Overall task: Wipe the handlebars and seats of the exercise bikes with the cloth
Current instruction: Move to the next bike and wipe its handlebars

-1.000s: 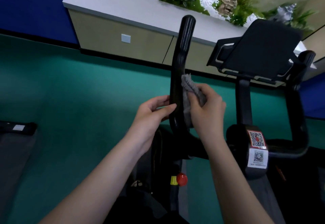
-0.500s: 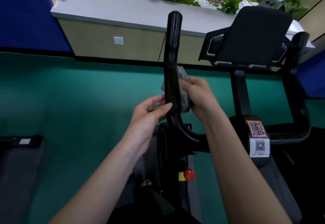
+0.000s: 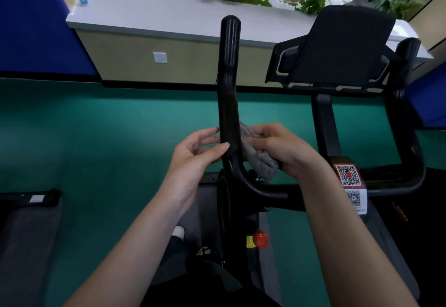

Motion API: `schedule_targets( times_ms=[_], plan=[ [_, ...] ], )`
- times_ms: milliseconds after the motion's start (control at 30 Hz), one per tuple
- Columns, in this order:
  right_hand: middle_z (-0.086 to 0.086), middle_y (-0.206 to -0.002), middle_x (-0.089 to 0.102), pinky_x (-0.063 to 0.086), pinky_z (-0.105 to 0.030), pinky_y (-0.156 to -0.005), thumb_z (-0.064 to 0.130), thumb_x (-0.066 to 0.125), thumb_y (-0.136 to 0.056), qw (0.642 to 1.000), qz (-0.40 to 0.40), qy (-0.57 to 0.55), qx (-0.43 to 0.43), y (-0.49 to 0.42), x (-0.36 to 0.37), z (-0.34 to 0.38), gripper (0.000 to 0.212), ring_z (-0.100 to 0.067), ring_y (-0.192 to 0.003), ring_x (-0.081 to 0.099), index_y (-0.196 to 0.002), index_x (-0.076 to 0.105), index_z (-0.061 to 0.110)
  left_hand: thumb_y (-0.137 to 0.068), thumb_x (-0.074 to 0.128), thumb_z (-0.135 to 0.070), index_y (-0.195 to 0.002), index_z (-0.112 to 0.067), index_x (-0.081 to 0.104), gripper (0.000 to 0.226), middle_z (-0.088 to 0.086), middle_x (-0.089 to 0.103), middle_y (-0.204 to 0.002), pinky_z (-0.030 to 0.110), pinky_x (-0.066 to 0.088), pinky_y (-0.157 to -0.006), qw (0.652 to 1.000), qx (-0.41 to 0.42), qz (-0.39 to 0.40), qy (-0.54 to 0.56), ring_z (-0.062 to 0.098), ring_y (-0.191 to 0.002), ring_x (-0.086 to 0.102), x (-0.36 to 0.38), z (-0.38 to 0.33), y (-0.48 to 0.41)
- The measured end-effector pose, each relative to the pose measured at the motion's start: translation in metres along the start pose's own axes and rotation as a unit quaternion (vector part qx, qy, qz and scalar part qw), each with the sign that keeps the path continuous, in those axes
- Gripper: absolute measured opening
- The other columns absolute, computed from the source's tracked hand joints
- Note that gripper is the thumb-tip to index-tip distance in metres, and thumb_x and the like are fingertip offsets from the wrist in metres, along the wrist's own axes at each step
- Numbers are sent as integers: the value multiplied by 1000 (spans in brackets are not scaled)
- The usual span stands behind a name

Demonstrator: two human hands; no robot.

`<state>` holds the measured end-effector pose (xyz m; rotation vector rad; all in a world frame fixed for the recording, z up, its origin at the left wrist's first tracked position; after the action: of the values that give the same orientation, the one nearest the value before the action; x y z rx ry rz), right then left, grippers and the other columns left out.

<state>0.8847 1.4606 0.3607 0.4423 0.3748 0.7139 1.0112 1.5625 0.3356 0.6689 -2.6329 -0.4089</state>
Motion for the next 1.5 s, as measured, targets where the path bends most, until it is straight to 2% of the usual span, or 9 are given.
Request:
schedule_targets(
  times_ms=[167, 267, 467, 567, 667, 767, 967, 1100, 1500],
  plan=[
    [-16, -76, 62, 45, -35, -68, 3, 58, -89, 968, -202, 103, -105, 18, -11, 6, 10, -22, -73, 55, -86, 67, 6, -87, 63, -9, -118, -9, 61, 31, 8, 63, -106, 24, 52, -81, 992, 80, -13, -94, 9, -88, 60, -2, -11, -4],
    [3, -62, 59, 41, -12, -61, 5, 60, -85, 922, -263, 217, -185, 35, 16, 13, 7, -10, -63, 53, -83, 65, 10, -89, 61, -10, -122, -13, 57, 33, 3, 60, -115, 19, 48, -85, 963, 164, -38, -210, 5, -90, 58, -5, -17, -9],
    [16, -57, 52, 34, -4, -55, 3, 63, -82, 916, -230, 288, -155, 67, 17, 6, 15, -5, -65, 51, -79, 70, 15, -94, 55, -20, -128, -12, 57, 35, 1, 50, -135, 33, 29, -109, 785, 406, 58, -464, 18, -127, 41, -6, -33, -21],
    [11, -72, 60, 35, 2, -64, 1, 65, -81, 895, -332, 256, -154, 74, 18, 13, 17, -6, -80, 58, -92, 74, 11, -95, 54, -24, -124, -14, 60, 32, 1, 49, -139, 39, 26, -109, 710, 463, 129, -515, 21, -135, 36, -3, -38, -34],
    [1, -88, 67, 42, -11, -76, -4, 64, -79, 863, -399, 258, -173, 71, 46, 16, 23, -14, -84, 61, -97, 72, 9, -94, 52, -27, -120, -13, 62, 31, 1, 51, -137, 40, 25, -110, 676, 488, 189, -519, 21, -136, 35, -4, -43, -47],
    [-9, -98, 69, 45, -27, -81, -12, 64, -75, 829, -438, 303, -169, 71, 80, 13, 29, -29, -87, 59, -99, 72, 3, -93, 54, -29, -116, -12, 64, 30, 2, 54, -134, 40, 26, -110, 666, 499, 221, -508, 21, -136, 37, -5, -47, -57],
    [-6, -93, 72, 48, -30, -79, -19, 62, -70, 807, -496, 316, -62, 95, 79, 6, 37, -30, -86, 58, -97, 73, 3, -90, 60, -29, -106, -9, 66, 27, 4, 60, -123, 46, 29, -110, 672, 513, 278, -456, 23, -131, 44, -2, -52, -70],
    [-6, -97, 70, 39, -13, -83, -14, 63, -77, 756, -589, 275, -69, 86, 82, 21, 29, -26, -91, 58, -98, 73, 3, -88, 62, -30, -104, -8, 66, 27, 5, 60, -117, 43, 33, -107, 683, 497, 312, -435, 24, -128, 45, -1, -55, -76],
    [7, -72, 59, 37, -21, -68, -3, 57, -82, 818, -517, 247, 42, 87, 73, 22, 31, -23, -83, 58, -99, 74, 17, -87, 62, -31, -102, -8, 64, 27, 6, 58, -114, 42, 31, -108, 708, 474, 336, -401, 24, -126, 43, -1, -53, -80]
  ],
)
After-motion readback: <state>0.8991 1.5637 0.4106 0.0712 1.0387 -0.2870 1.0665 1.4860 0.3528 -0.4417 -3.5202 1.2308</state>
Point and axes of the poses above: each hand's wrist, its own y-axis away from the middle knuckle, its own x-axis out of the palm, z = x × y, the point moved 3 cm from there along -y, towards the middle knuckle
